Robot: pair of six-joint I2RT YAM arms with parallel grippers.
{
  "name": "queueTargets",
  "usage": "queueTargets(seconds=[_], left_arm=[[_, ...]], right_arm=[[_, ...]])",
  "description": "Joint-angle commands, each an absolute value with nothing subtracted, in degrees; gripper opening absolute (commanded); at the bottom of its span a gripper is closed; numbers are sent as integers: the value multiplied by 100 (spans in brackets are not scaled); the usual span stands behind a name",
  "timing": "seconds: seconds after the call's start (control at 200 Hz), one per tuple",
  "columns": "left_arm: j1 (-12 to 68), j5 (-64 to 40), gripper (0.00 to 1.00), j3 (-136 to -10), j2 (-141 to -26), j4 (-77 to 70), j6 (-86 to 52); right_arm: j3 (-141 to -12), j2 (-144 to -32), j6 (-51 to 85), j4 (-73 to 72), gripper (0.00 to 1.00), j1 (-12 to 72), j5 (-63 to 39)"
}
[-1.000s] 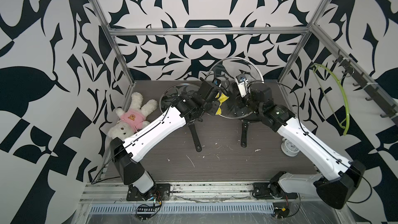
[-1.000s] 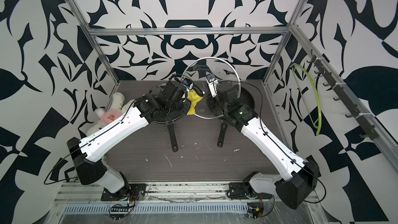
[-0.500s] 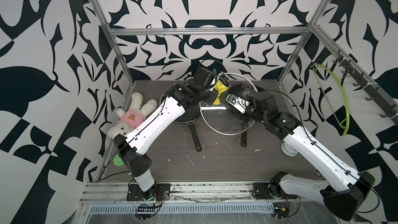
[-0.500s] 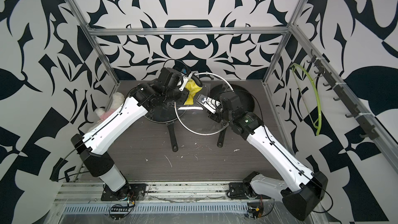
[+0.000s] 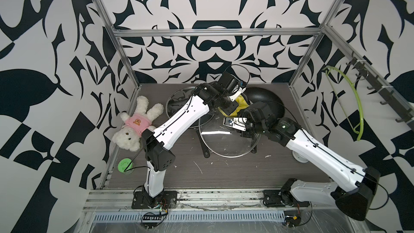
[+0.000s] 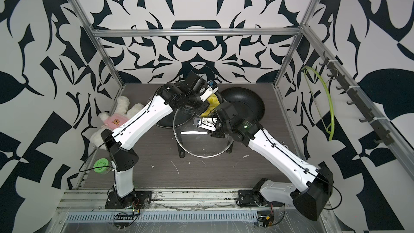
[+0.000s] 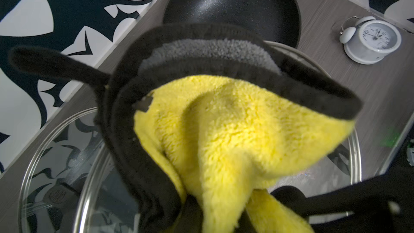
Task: Wipe the pot lid with a cloth
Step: Wipe the pot lid.
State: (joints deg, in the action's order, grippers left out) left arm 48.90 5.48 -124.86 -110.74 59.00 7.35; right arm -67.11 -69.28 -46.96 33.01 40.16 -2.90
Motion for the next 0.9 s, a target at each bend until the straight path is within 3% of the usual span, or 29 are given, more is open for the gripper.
queueTargets(seconds=[0.0,0.375,0.485,0.7,0.895], left_arm=[[4858,620,0,-12341,-10965,5912,638],[4228,1000,0,-11310,-10005,5258,-272],[4243,1011,0,-10948,-9736,5187,-183],[4827,1498,0,-10049,-9352,4844,270],[5376,1527,0,-9971,-9449,4859,126]], right_arm=[[-7283,-6533,-4620,1453,0,4025,118],[-6799,-6148,-3218,140,0,3843,1053],[-6982,-6148,-2423,79,0,3778,1747],[-7379,-6221,-1095,310,0,3504,1980],[-7566,-6340,-416,459,0,3307,1868]])
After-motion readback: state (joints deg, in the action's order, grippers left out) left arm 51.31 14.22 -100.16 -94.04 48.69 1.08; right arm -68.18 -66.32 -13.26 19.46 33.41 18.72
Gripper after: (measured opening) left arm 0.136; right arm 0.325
